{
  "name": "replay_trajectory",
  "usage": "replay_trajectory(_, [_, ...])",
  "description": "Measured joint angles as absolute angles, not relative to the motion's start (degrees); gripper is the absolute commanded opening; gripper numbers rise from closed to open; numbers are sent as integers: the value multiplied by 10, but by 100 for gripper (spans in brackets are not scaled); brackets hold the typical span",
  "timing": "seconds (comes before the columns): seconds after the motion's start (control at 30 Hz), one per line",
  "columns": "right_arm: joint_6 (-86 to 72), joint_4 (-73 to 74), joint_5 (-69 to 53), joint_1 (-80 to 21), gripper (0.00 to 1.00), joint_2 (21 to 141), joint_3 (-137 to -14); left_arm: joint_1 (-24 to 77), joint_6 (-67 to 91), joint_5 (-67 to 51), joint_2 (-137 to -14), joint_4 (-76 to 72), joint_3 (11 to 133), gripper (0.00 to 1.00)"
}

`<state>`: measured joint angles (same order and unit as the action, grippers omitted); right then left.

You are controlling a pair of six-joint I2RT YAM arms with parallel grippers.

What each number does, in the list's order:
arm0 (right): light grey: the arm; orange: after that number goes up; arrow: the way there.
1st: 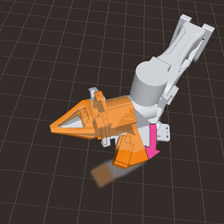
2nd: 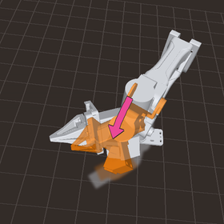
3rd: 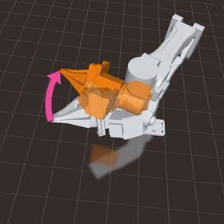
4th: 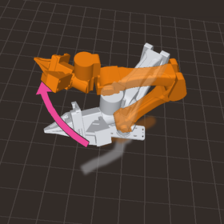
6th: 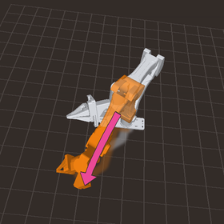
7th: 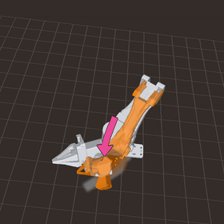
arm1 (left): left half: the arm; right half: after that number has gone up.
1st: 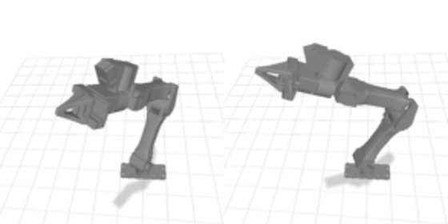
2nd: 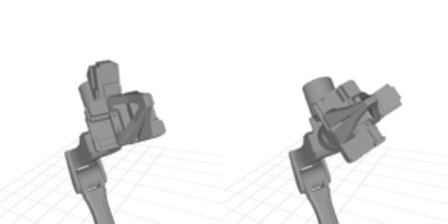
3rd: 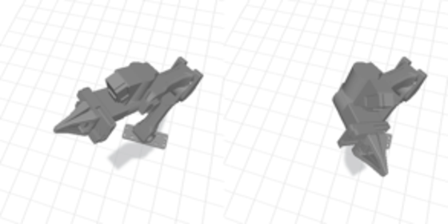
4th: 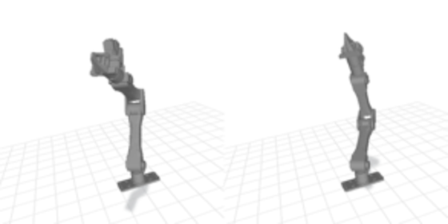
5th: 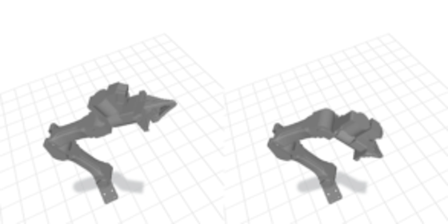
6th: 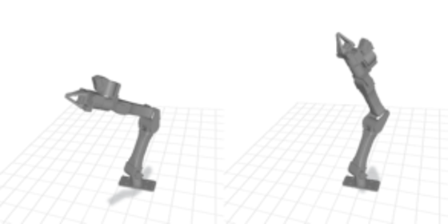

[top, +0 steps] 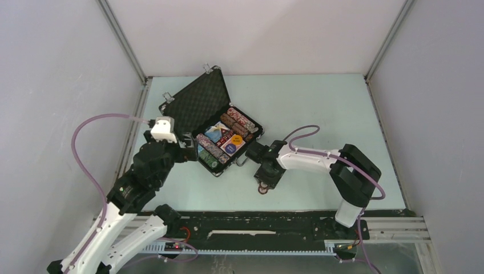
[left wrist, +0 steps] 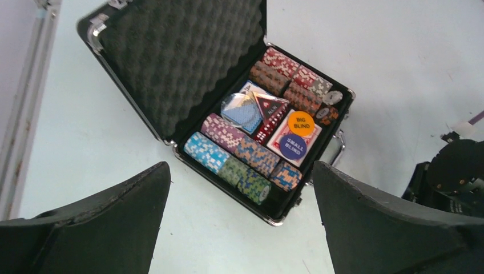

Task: Pack up texas hold em set

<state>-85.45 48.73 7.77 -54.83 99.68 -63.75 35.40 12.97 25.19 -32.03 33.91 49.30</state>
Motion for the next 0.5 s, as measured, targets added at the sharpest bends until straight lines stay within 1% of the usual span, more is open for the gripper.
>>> replay_trajectory(0.17, [-832,486,77,-548,13,988,-637,354,183,217,-326,352,492,100])
replay_trajectory(0.27, [-814,489,78,-545,14,984,-637,346,224,170,-330,341,476,100])
replay_trajectory(0.33, [-802,491,80,-543,14,976,-637,326,248,118,-340,332,455,100])
replay_trajectory(0.5, [-785,507,82,-526,13,939,-637,235,327,-76,-372,253,354,100])
